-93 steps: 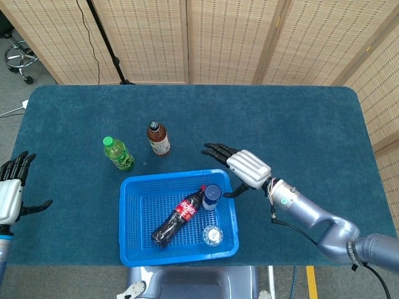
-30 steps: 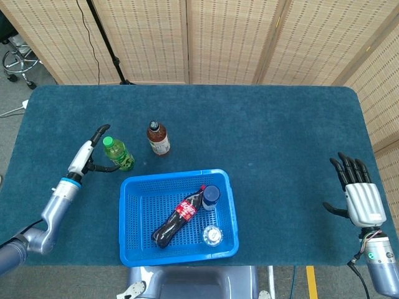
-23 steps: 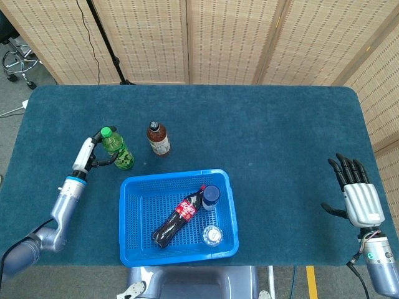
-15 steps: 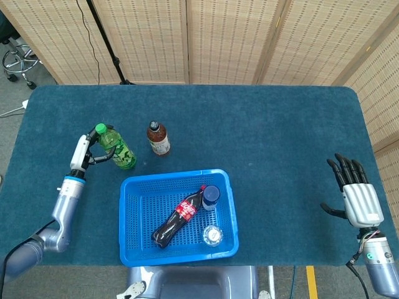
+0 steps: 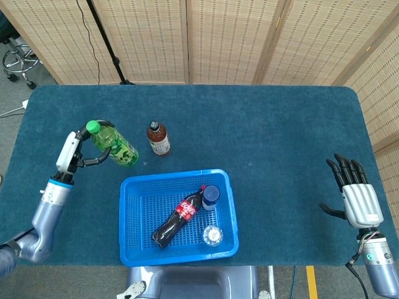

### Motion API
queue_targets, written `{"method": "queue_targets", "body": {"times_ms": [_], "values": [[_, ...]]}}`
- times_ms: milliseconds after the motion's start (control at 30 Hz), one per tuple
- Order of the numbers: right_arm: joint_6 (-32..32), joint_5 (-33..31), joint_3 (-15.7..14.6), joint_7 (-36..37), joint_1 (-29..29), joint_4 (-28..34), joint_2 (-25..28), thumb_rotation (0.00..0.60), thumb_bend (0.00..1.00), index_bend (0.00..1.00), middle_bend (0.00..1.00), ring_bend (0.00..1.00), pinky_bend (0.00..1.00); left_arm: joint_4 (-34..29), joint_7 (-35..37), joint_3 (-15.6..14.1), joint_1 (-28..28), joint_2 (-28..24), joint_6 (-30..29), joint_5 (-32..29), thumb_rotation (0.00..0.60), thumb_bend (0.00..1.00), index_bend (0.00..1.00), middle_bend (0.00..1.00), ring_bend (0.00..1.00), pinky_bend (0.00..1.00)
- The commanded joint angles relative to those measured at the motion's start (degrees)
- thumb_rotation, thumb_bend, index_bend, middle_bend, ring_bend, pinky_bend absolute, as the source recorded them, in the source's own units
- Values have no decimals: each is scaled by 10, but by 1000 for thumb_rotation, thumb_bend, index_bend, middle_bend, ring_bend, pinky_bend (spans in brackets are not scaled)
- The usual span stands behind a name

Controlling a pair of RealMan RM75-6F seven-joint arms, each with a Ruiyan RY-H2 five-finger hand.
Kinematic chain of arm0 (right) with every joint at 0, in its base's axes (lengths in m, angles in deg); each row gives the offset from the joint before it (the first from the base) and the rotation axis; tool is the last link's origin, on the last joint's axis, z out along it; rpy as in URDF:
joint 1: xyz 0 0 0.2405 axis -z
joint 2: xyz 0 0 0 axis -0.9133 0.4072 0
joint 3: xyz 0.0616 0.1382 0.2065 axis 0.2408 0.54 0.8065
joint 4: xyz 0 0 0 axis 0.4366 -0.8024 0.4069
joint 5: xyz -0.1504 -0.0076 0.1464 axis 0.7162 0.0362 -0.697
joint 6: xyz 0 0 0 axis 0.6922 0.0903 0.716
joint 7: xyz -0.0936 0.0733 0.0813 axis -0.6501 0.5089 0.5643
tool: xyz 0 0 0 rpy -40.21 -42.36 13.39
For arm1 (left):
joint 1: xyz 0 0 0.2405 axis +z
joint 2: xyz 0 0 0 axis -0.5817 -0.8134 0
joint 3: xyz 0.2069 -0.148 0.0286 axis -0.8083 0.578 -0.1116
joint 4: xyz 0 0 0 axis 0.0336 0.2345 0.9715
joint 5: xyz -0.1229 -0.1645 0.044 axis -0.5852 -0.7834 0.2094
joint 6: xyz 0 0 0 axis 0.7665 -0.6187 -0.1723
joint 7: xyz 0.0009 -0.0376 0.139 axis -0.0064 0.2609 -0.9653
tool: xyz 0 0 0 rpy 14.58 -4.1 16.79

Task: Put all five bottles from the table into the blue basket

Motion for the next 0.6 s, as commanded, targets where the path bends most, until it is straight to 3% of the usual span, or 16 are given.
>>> {"method": "queue_targets", "body": {"times_ms": [33,233,600], "values": [[1,0,1,-2,0,1,0,600,0,0,0,0,0,-98,-40,-32,2,-66,-32,78,600,492,594,510,390,447],[3,0,2,-5,0,2,-1,600,0,0,0,0,0,-185,-126,-69,-34,-85,2,162,600,473,578,500,379,447],[5,-3,6,1,3,0,1,600,0,0,0,0,0,-231,-233,-97,-86,-31,101,139,600,464,572,495,367,447]]}}
